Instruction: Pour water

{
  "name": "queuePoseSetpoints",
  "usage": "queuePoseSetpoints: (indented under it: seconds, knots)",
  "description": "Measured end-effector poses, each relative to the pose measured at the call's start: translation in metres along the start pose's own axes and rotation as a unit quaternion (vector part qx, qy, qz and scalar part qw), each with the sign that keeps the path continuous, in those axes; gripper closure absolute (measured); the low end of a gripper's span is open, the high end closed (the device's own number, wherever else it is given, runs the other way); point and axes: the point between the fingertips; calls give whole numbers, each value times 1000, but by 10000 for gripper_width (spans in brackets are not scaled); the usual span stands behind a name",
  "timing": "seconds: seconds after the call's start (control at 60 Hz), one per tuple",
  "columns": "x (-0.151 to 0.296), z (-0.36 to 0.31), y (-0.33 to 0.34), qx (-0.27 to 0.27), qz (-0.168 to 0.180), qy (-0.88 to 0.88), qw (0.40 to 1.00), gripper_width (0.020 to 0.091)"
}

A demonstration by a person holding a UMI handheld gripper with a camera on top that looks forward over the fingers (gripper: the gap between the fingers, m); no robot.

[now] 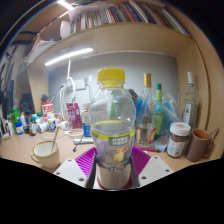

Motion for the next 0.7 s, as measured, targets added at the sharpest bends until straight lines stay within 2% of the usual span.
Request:
queuePoseSetpoints:
  seconds: [0.15,0.183,0.25,0.283,0.367,0.467,0.7]
  knots:
    - [1,2,0,-6,4,-9,1000,508]
    - [0,3,2,-9,2,-12,1000,459]
    - [-2,11,7,-26,-2,-11,1000,309]
    - [-1,12,12,-33,1,-5,999,273]
    - [3,12,32,-46,11,20,999,268]
    - [5,9,64,-68,6,32,997,254]
    - [37,-35,185,-61,54,-6,997,254]
Point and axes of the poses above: the point between the fingertips, and its own axes, seen from behind it with the camera up: z to the right, x up, y backward, against the way the camera looks, and after that the axes turned 4 degrees about x, right-handed
